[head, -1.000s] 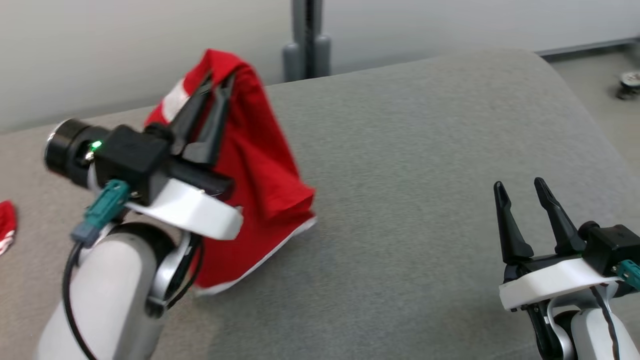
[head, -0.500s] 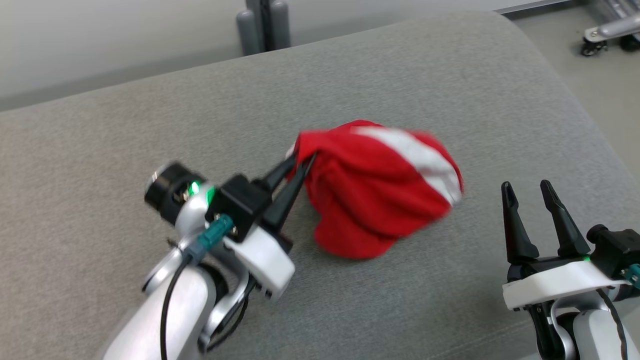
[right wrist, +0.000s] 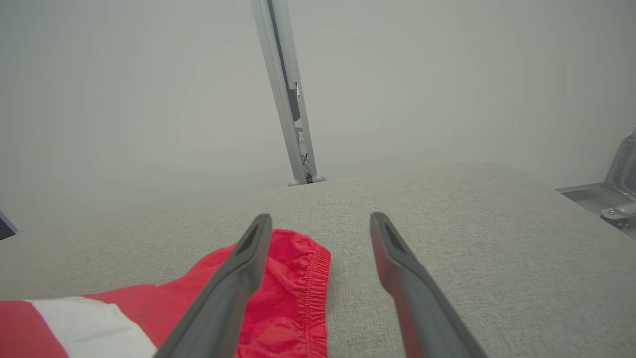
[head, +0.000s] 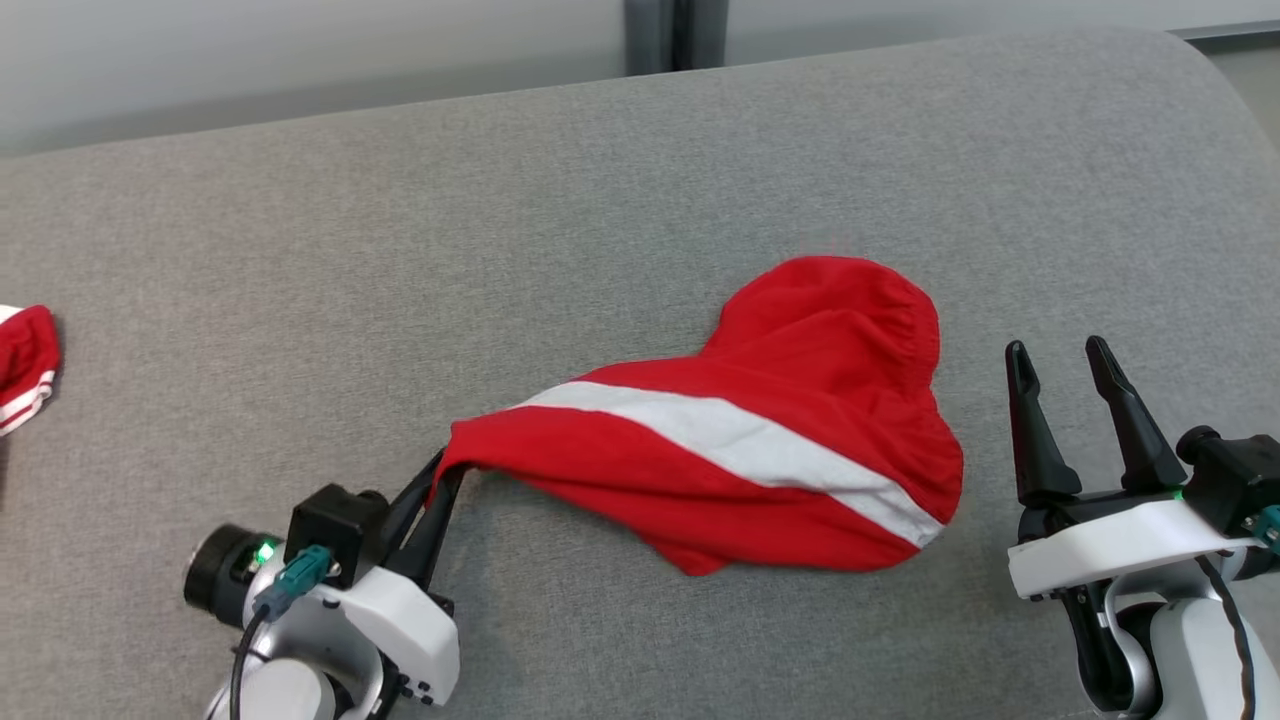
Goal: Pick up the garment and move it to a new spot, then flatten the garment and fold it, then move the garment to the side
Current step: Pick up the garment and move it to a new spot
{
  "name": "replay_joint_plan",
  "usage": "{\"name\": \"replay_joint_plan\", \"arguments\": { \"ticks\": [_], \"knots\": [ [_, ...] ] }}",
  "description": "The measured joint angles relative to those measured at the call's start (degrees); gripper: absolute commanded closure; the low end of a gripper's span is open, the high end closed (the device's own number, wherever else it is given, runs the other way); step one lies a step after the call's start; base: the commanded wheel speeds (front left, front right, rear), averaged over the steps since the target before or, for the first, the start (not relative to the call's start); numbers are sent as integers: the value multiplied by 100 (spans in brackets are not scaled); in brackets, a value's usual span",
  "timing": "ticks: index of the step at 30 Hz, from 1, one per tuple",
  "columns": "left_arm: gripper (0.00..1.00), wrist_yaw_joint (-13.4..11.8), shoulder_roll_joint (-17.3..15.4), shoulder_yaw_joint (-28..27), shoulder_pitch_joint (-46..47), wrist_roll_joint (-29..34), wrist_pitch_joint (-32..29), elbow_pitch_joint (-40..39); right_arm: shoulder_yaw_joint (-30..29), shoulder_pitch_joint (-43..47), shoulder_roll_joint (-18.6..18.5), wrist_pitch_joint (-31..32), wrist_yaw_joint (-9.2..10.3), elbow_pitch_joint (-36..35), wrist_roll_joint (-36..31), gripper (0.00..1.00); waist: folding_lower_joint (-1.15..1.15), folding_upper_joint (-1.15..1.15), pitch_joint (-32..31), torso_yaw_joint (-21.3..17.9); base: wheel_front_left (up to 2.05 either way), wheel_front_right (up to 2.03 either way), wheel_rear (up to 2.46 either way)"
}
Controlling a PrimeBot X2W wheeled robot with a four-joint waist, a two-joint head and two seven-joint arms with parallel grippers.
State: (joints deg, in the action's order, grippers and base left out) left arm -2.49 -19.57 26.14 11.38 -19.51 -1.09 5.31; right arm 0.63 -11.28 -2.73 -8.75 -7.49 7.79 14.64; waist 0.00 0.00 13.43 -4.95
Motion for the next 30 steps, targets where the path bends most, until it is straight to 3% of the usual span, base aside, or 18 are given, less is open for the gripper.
{"name": "replay_joint_plan", "arguments": {
  "ticks": [2,3,4,5,14,23,30],
  "knots": [
    [100,-12,110,-64,-106,-155,155,190,-13,-8,-1,18,0,-12,-31,0,0,0,-12,60,0,0,0],
    [91,-40,179,-81,-133,-194,233,282,-15,-16,0,22,0,-21,-41,0,0,0,-24,77,0,0,0],
    [55,-48,258,-111,-156,-265,296,366,-22,-20,0,38,0,-31,-51,0,0,0,-40,90,0,0,0],
    [0,-79,321,-142,-175,-330,370,449,-24,-20,-2,56,0,-42,-55,0,0,0,-57,99,0,0,0],
    [0,-376,726,-757,-358,-937,1062,483,-200,29,-3,116,0,-196,-263,0,0,0,-310,114,0,0,0],
    [0,-875,536,-1383,-347,-822,1426,-178,-255,165,-3,111,0,-365,-554,0,0,0,-628,198,0,0,0],
    [0,-1050,321,-1397,-464,-661,1306,-403,-114,388,-3,166,0,-424,-662,0,0,0,-887,218,0,0,0]
  ]
}}
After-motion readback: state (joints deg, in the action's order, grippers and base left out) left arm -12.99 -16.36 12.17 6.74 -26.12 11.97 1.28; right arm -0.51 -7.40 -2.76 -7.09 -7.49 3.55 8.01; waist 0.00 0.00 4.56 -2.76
